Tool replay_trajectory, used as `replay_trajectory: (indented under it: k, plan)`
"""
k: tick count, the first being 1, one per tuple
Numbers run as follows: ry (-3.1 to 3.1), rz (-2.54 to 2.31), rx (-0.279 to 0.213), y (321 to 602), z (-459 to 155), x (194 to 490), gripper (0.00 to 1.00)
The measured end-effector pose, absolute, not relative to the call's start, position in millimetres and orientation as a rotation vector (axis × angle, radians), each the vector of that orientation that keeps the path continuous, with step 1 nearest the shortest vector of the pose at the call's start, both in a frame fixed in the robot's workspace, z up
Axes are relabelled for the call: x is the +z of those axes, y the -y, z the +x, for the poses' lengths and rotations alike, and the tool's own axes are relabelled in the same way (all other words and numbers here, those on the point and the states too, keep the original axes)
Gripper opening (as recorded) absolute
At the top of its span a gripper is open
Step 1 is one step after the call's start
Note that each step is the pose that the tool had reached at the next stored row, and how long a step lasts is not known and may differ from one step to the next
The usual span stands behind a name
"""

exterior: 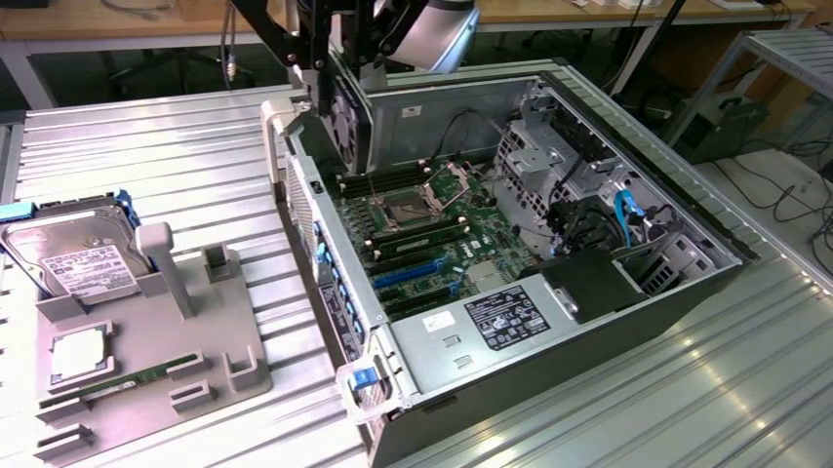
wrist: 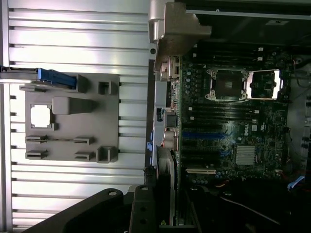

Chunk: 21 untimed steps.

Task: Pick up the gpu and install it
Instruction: 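Pick up the gpu and move the gpu toward the slot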

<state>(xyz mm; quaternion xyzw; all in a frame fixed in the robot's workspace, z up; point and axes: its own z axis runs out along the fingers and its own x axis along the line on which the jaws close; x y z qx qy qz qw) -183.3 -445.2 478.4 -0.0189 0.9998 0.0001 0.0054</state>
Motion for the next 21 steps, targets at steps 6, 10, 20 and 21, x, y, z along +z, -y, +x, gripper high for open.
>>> replay_trajectory:
  k: [6,10,20,21]
  plan:
    - [-3.130,-0.059,0.000,445,-178,478,0.27]
    - [-3.130,-0.059,0.000,445,-176,478,0.27]
    - [-3.130,-0.059,0.000,445,-167,478,0.27]
    - [-3.130,-0.059,0.000,445,-166,478,0.27]
